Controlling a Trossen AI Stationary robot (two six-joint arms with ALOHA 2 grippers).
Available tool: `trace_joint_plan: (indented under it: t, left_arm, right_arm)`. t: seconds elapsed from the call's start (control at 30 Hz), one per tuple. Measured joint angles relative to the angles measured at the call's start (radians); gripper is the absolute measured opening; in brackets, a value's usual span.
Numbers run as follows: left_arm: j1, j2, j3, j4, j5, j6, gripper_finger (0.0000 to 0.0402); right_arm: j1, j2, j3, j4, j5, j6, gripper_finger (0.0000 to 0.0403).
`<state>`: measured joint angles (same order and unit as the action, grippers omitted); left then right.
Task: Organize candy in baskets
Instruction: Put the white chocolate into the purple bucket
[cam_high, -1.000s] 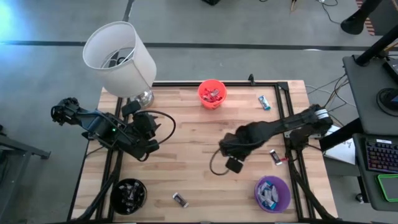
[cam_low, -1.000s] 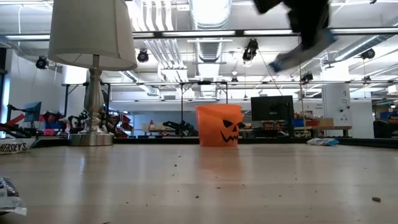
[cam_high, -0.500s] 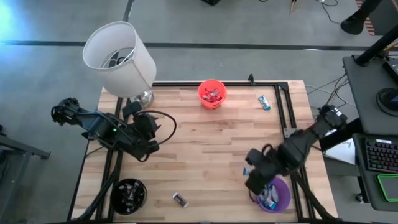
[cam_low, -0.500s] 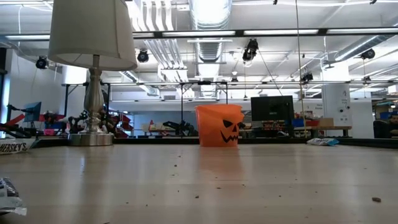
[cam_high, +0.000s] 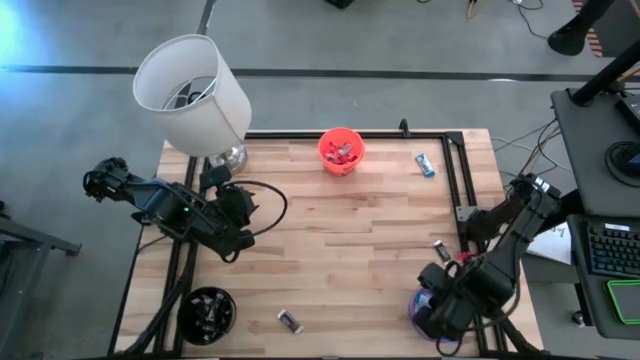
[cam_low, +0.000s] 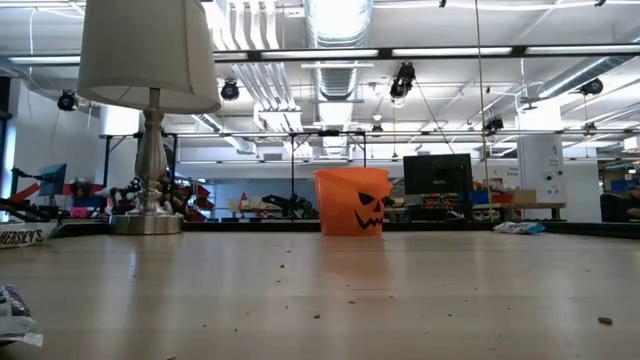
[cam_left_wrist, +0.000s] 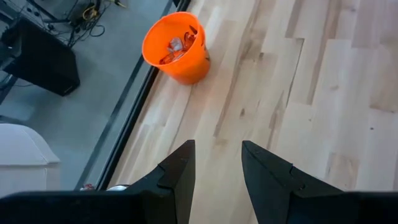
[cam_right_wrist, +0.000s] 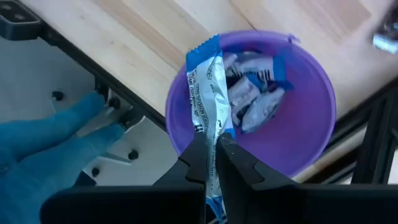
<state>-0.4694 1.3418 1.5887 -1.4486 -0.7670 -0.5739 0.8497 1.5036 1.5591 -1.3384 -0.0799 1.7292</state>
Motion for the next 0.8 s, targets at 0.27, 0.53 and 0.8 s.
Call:
trace_joint_plan:
  t: [0.27,0.53,0.8]
  left_arm:
    - [0.0,0.0,0.0,-0.001,0.0,-0.001,0.0113]
    - [0.0,0.0,0.0,-0.003,0.0,0.015,0.0113]
    - [0.0,0.0,0.0,-0.007,0.0,0.066,0.0113]
  right_arm:
    - [0.024,0.003,-0.028,-0.036,-0.007,0.076,0.0013]
    - [0.025,0.003,-0.031,-0.054,-0.007,0.076,0.0013]
    - [0.025,0.003,-0.083,-0.054,-0.054,0.046,0.0013]
